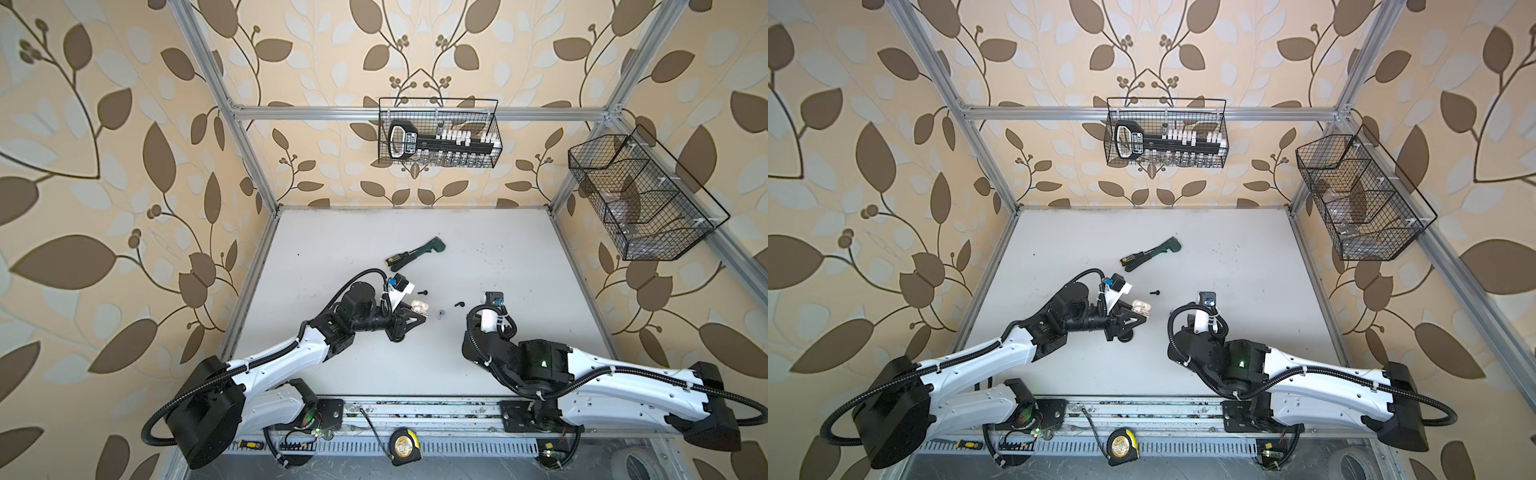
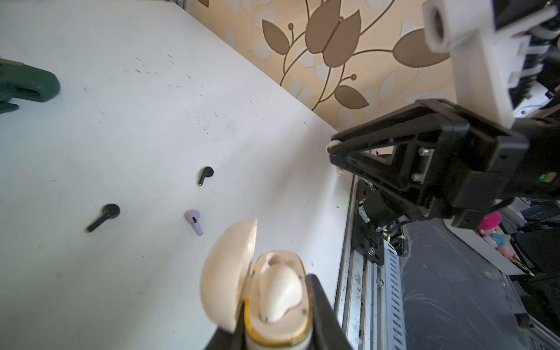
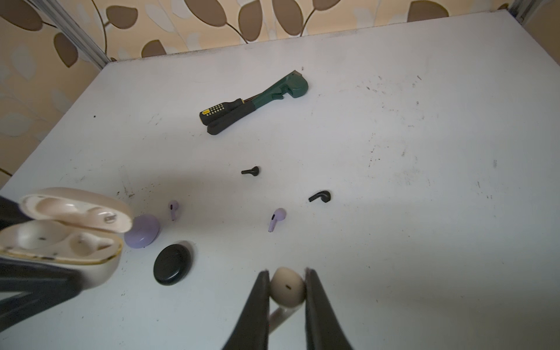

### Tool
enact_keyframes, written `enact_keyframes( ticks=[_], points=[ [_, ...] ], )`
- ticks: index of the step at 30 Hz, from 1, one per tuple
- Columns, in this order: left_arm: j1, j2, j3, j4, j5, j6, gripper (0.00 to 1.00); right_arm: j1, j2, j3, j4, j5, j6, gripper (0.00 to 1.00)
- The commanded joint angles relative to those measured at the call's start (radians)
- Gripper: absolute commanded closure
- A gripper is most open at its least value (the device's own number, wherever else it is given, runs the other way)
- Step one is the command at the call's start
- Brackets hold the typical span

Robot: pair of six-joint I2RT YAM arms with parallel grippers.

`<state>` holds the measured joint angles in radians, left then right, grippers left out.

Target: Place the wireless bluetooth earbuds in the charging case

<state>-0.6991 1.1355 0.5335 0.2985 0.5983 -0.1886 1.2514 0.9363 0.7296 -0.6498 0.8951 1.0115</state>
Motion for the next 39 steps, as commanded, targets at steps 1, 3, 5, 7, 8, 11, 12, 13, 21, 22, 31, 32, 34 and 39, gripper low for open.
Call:
enact_keyframes(
  ticks=[1, 3, 5, 7, 8, 11, 12, 13, 21, 22, 31, 32, 34, 39],
  points=[
    [0.003, 0.002, 0.033, 0.066, 0.061, 0.017, 1.00, 0.026, 0.016, 0.051, 0.002, 0.070, -0.013, 0.81],
    [0.000, 0.007, 0.036, 0.073, 0.068, 0.011, 1.00, 0.039, 0.029, 0.065, 0.014, 0.082, -0.030, 0.81],
    [-0.005, 0.012, 0.039, 0.074, 0.078, 0.009, 1.00, 0.052, 0.043, 0.078, 0.027, 0.093, -0.047, 0.81],
    [-0.011, 0.016, 0.039, 0.076, 0.082, 0.003, 1.00, 0.057, 0.052, 0.090, 0.041, 0.087, -0.058, 0.81],
    [-0.015, 0.017, 0.038, 0.078, 0.084, 0.002, 1.00, 0.060, 0.056, 0.093, 0.053, 0.084, -0.067, 0.81],
    [-0.022, 0.015, 0.029, 0.087, 0.092, 0.002, 1.00, 0.073, 0.068, 0.096, 0.099, 0.080, -0.095, 0.81],
    [-0.022, 0.014, 0.027, 0.091, 0.093, 0.001, 1.00, 0.078, 0.072, 0.099, 0.111, 0.080, -0.103, 0.81],
    [-0.023, 0.013, 0.026, 0.095, 0.094, 0.001, 1.00, 0.082, 0.075, 0.100, 0.122, 0.085, -0.108, 0.81],
    [-0.035, 0.017, 0.035, 0.123, 0.121, -0.036, 1.00, 0.091, 0.110, 0.095, 0.220, 0.085, -0.186, 0.81],
    [-0.039, 0.014, 0.033, 0.133, 0.121, -0.042, 1.00, 0.090, 0.113, 0.094, 0.229, 0.087, -0.194, 0.81],
    [-0.059, 0.056, 0.054, 0.183, 0.116, -0.097, 1.00, 0.095, 0.142, 0.090, 0.294, 0.129, -0.239, 0.81],
    [-0.060, 0.062, 0.056, 0.191, 0.115, -0.108, 1.00, 0.095, 0.149, 0.090, 0.301, 0.135, -0.245, 0.82],
    [-0.060, 0.068, 0.057, 0.209, 0.113, -0.125, 1.00, 0.097, 0.156, 0.094, 0.309, 0.143, -0.253, 0.82],
    [-0.060, 0.077, 0.060, 0.225, 0.112, -0.143, 1.00, 0.102, 0.172, 0.091, 0.318, 0.156, -0.254, 0.82]
  ],
)
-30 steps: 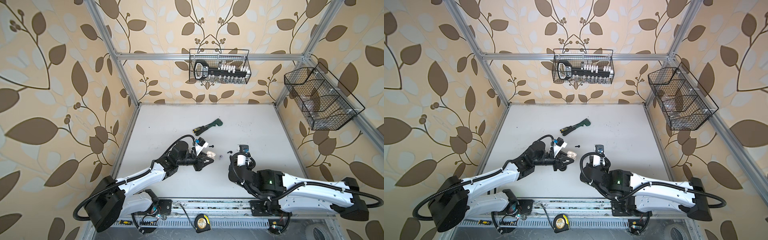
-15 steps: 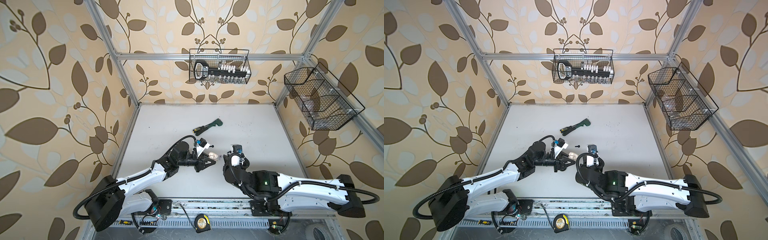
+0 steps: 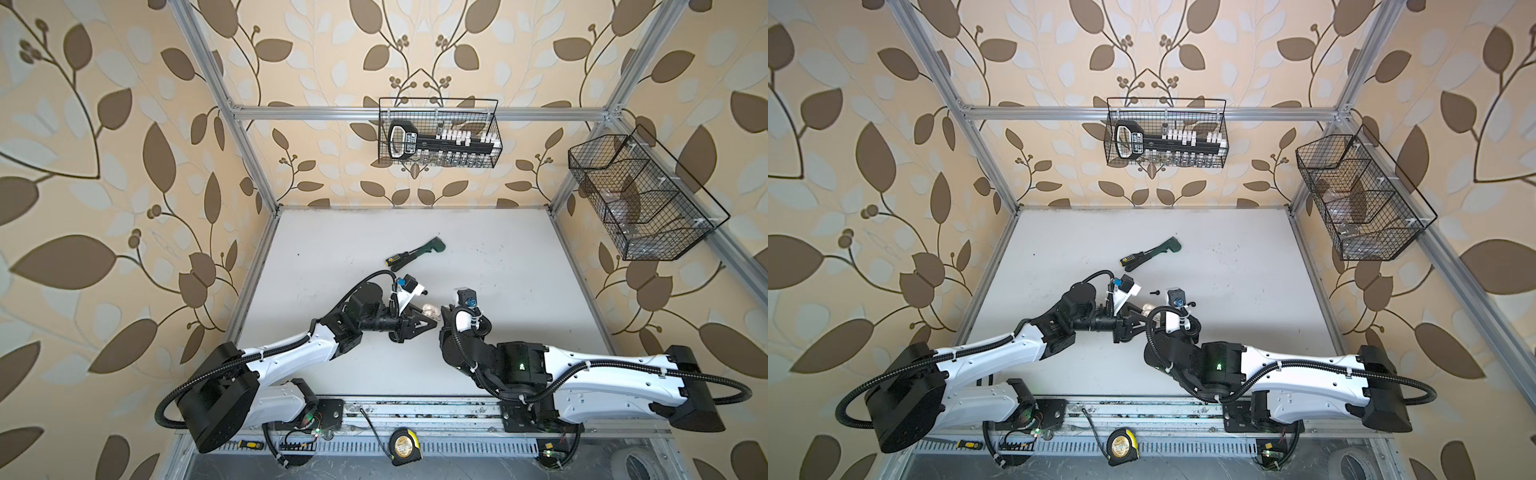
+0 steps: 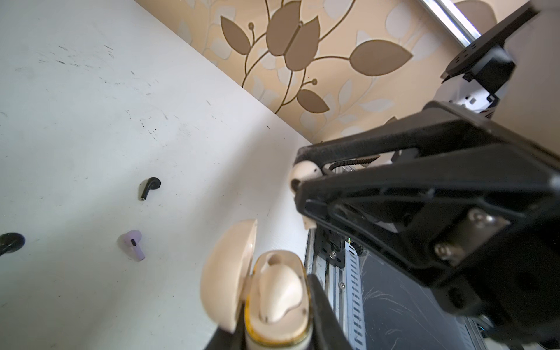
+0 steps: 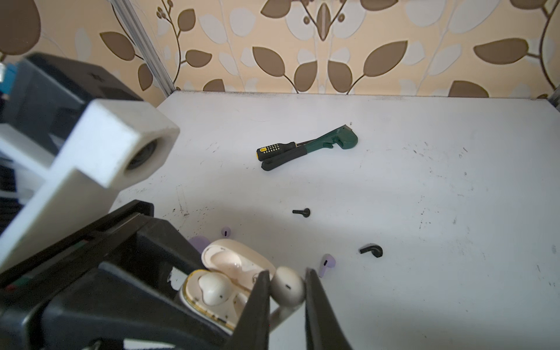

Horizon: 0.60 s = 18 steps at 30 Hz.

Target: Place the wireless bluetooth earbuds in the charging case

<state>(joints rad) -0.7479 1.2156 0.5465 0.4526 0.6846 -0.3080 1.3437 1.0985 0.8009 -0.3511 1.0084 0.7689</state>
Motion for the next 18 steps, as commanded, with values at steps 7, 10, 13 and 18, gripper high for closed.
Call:
enact_keyframes(
  ticks=[7, 10, 13, 18],
  points=[
    [-0.011, -0.011, 0.041, 0.079, 0.024, -0.035, 1.00, 0.008, 0.038, 0.024, 0.032, 0.041, -0.017, 0.82],
    [-0.011, -0.016, 0.039, 0.078, 0.023, -0.038, 1.00, 0.009, 0.047, 0.023, 0.034, 0.045, -0.019, 0.82],
    [-0.011, -0.019, 0.039, 0.080, 0.022, -0.039, 1.00, 0.008, 0.049, 0.023, 0.040, 0.041, -0.023, 0.82],
    [-0.011, -0.026, 0.035, 0.087, 0.023, -0.045, 1.00, 0.009, 0.051, 0.017, 0.055, 0.032, -0.031, 0.82]
  ],
)
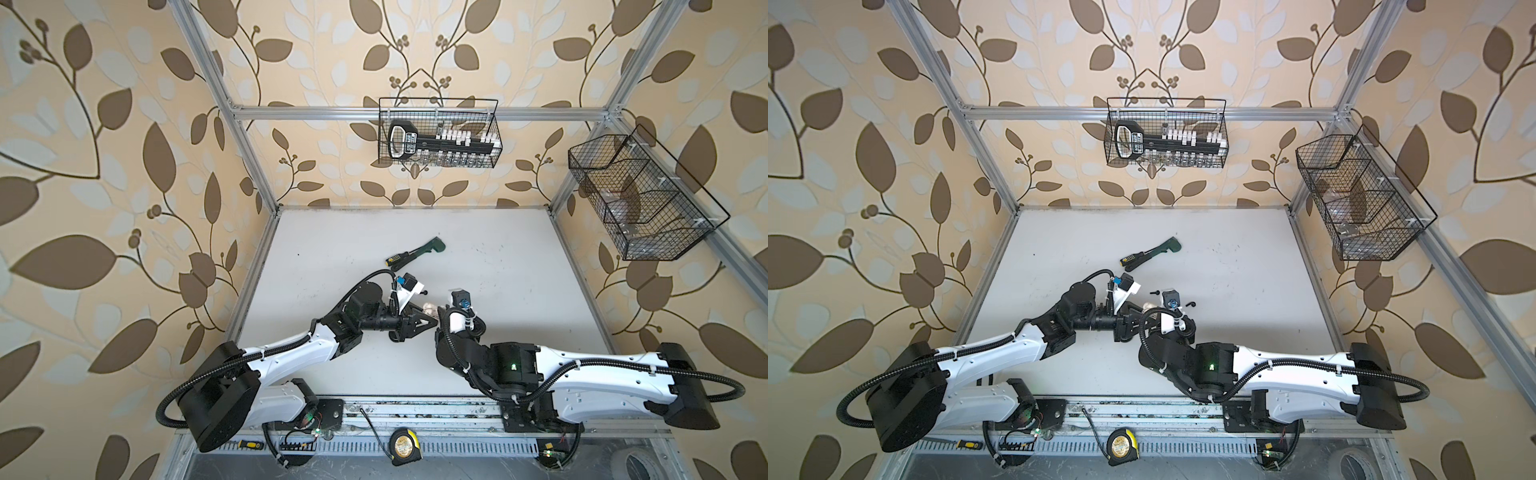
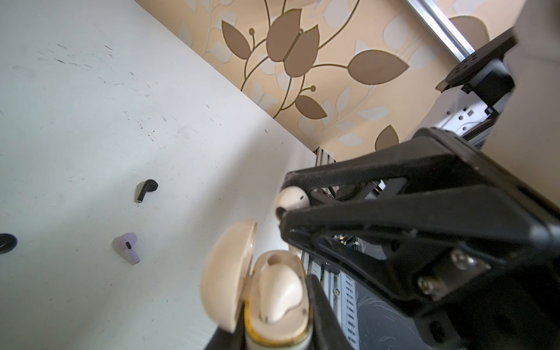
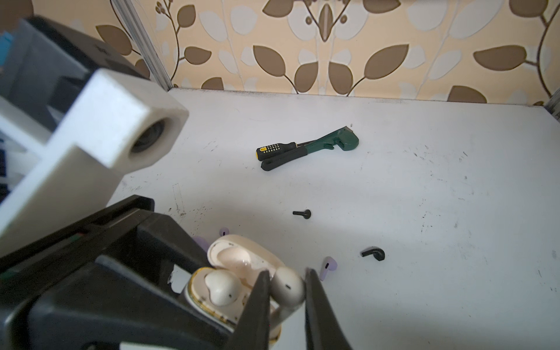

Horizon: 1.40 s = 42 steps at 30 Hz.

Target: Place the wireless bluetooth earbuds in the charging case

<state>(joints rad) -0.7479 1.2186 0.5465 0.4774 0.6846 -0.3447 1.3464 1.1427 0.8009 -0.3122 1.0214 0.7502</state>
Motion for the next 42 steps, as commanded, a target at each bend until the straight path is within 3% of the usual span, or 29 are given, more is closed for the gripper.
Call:
enact_keyframes(
  ticks=[1, 13, 25, 34, 42],
  points=[
    [-0.011, -0.030, 0.032, 0.064, 0.022, -0.010, 1.00, 0.005, 0.007, 0.016, 0.018, 0.019, -0.012, 0.82],
    [-0.011, -0.050, 0.022, 0.077, 0.018, -0.025, 1.00, 0.006, -0.001, -0.011, 0.029, 0.003, -0.017, 0.82],
    [-0.011, -0.073, 0.011, 0.074, 0.009, -0.023, 1.00, -0.006, -0.088, -0.088, 0.103, -0.060, -0.091, 0.82],
    [-0.013, -0.067, 0.010, 0.089, 0.020, -0.025, 1.00, -0.021, -0.148, -0.138, 0.184, -0.168, -0.150, 0.82],
    [-0.013, -0.073, 0.005, 0.090, 0.023, -0.024, 1.00, -0.025, -0.153, -0.143, 0.185, -0.175, -0.159, 0.82]
  ],
)
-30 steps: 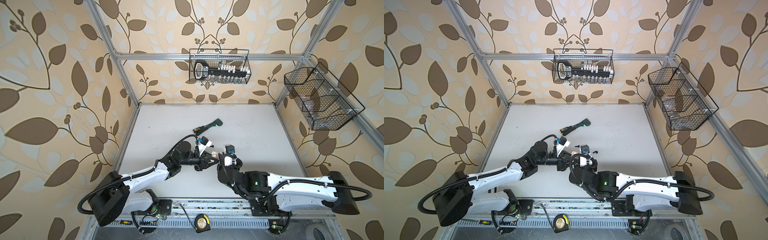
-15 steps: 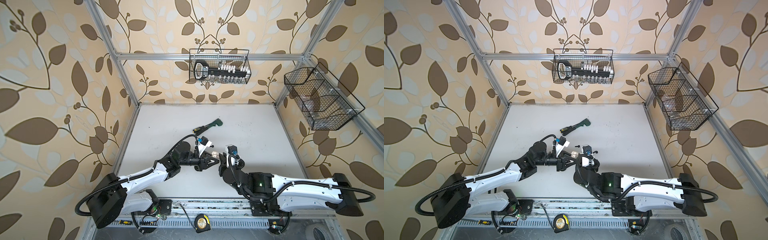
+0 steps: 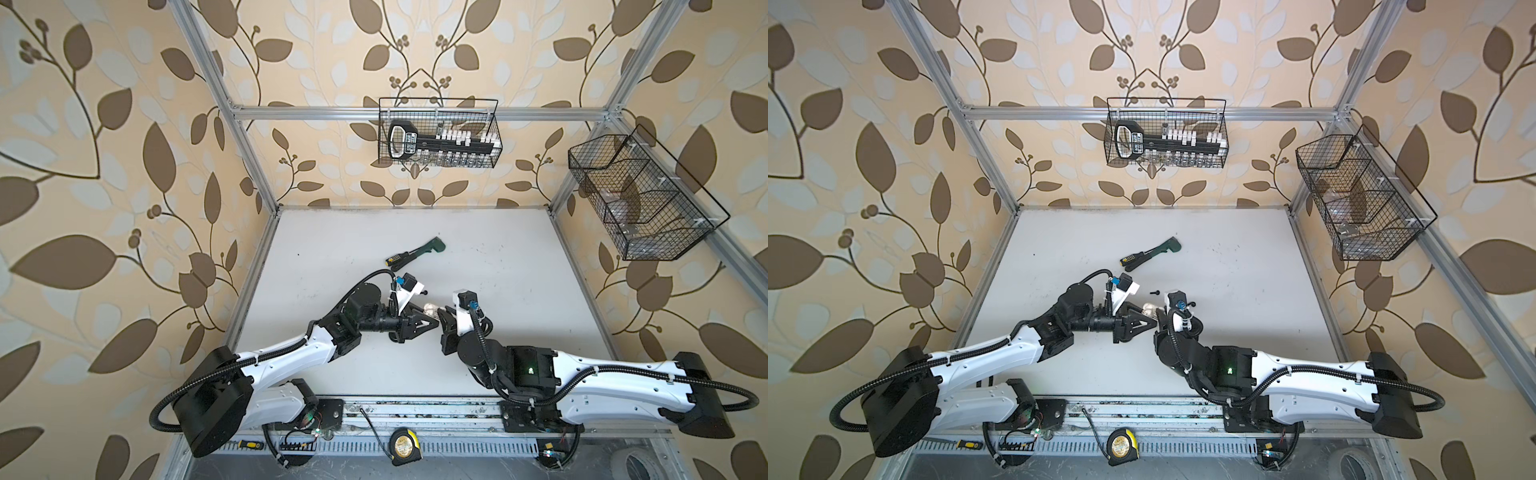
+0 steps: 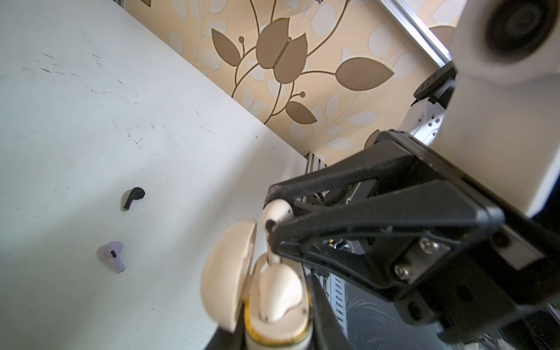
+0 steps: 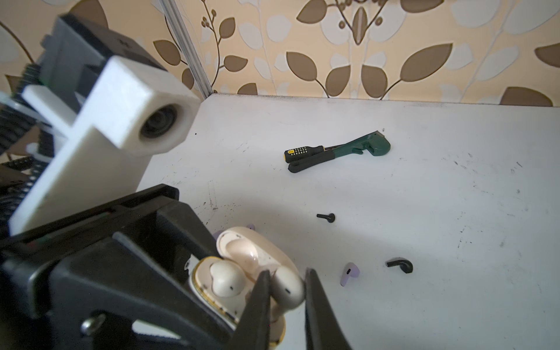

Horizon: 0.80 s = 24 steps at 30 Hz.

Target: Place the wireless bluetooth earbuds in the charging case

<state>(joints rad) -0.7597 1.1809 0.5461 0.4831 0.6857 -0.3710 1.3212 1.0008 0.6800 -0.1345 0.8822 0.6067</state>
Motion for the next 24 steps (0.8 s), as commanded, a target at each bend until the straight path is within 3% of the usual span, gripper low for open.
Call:
enact_keyframes(
  ticks=[1, 24],
  points=[
    [-0.001, -0.036, 0.004, 0.084, 0.020, 0.003, 1.00, 0.001, -0.013, -0.024, 0.007, -0.035, -0.015, 0.82],
    [-0.001, -0.059, -0.008, 0.086, 0.013, 0.000, 1.00, 0.044, -0.083, -0.135, 0.139, 0.087, -0.030, 0.87]
  ],
)
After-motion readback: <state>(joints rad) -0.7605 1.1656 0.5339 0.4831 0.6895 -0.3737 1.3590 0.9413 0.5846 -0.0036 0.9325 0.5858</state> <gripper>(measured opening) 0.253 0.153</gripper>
